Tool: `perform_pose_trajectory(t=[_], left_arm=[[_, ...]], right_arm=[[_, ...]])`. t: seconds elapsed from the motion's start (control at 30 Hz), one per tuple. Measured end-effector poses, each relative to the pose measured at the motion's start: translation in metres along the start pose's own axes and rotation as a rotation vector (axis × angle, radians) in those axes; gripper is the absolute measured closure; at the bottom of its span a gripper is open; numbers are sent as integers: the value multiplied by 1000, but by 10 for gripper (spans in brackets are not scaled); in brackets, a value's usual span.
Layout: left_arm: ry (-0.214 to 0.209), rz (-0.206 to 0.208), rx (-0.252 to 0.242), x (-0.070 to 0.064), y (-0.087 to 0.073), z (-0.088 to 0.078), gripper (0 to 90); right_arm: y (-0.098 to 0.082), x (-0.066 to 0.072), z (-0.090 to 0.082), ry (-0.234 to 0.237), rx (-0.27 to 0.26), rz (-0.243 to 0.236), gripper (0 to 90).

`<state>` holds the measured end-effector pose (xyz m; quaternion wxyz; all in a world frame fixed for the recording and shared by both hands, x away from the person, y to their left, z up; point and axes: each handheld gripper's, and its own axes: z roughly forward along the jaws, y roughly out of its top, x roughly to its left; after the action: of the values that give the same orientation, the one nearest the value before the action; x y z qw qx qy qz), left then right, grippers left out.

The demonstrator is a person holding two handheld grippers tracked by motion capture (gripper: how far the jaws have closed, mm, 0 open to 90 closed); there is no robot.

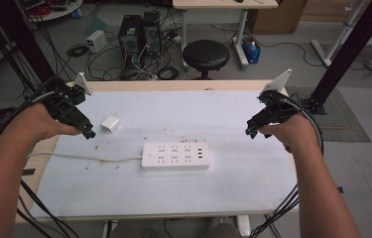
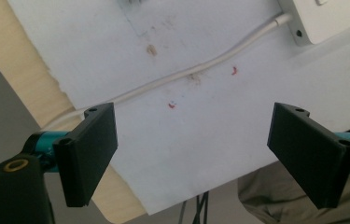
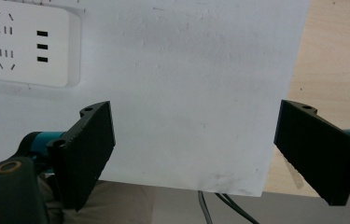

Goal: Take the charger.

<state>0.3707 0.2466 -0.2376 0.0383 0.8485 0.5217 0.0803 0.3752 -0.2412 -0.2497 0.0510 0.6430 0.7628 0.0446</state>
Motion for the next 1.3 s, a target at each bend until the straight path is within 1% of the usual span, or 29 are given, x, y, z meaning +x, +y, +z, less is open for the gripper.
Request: perform_pose_trajectory(t=[0.07, 0.13, 0.17, 0.2, 0.23, 0.27, 0.3, 0.33, 0.37, 0.4, 0.47, 0.5, 0.53, 0.57, 0.67, 0.73, 0.77, 0.8, 0.83, 0.9, 1.0, 1.1, 1.13, 1.17, 1.2, 1.23, 1.27, 1.3], left_arm=[[8, -5, -17, 0, 2, 4, 158], [-3, -2, -25, 0, 5, 10, 158], [-3, -2, -25, 0, 5, 10, 158], [-6, 8, -26, 1, 6, 14, 159], [-10, 21, -26, 0, 10, 23, 160], [-13, 29, -27, 1, 12, 28, 160], [-13, 29, -27, 1, 12, 28, 160], [-18, 28, -30, 1, 16, 38, 160], [-18, 28, -30, 1, 16, 38, 160], [-28, 30, -30, 2, 21, 49, 160], [-36, 29, -20, 4, 25, 61, 160], [-36, 29, -20, 4, 25, 61, 160], [-35, 23, -14, 6, 29, 71, 160], [-35, 23, -14, 6, 29, 71, 160], [-20, 34, -7, 9, 39, 93, 160], [-27, 39, -1, 10, 44, 102, 160], [-27, 39, -1, 10, 44, 102, 160], [-26, 38, -1, 11, 47, 106, 160], [-20, 39, 4, 13, 51, 114, 160], [-20, 44, 7, 15, 56, 119, 160], [-15, 40, -10, 18, 61, 125, 160], [-21, 35, 5, 25, 66, 133, 160], [-21, 35, 5, 25, 66, 133, 160], [-29, 28, 12, 30, 70, 139, 160], [-29, 28, 12, 30, 70, 139, 160], [-37, 23, 9, 35, 74, 145, 160], [-37, 23, 9, 35, 74, 145, 160], [-45, 20, 12, 39, 78, 152, 160]], right_arm=[[-1, 1, -1, 1, -7, 4, 119], [-3, 1, -1, -2, -13, -1, 119], [-4, 2, -1, -4, -14, -2, 118], [-4, 2, -1, -2, -15, -6, 119], [-5, 2, -1, -3, -14, -7, 119], [-6, 2, -2, -3, -17, -11, 119], [-6, 2, -2, 3, -19, -9, 119], [-7, 2, -3, 3, -23, -10, 119], [-8, 2, -4, 2, -30, -11, 119], [-8, 2, -5, -2, -32, -13, 119], [-10, 3, -6, -5, -32, -17, 119], [-10, 3, -6, -5, -32, -17, 119], [-12, 3, -6, -9, -34, -22, 119], [-12, 3, -6, -8, -38, -25, 119], [-14, 3, -8, -11, -45, -31, 119], [-15, 3, -7, -11, -49, -34, 119], [-15, 3, -7, -11, -49, -34, 119], [-16, 3, -6, -11, -49, -34, 119], [-17, 2, -5, -10, -50, -36, 119], [-17, 2, -3, -11, -50, -40, 119], [-16, 2, -1, -24, -43, -47, 118], [-16, 4, 0, -28, -40, -51, 119], [-15, 5, -1, -29, -43, -52, 119], [-15, 6, -1, -30, -48, -58, 119], [-15, 6, -1, -32, -48, -64, 119], [-16, 7, -1, -36, -47, -64, 119], [-16, 7, -1, -36, -47, -64, 119], [-17, 9, -1, -39, -48, -71, 119]])
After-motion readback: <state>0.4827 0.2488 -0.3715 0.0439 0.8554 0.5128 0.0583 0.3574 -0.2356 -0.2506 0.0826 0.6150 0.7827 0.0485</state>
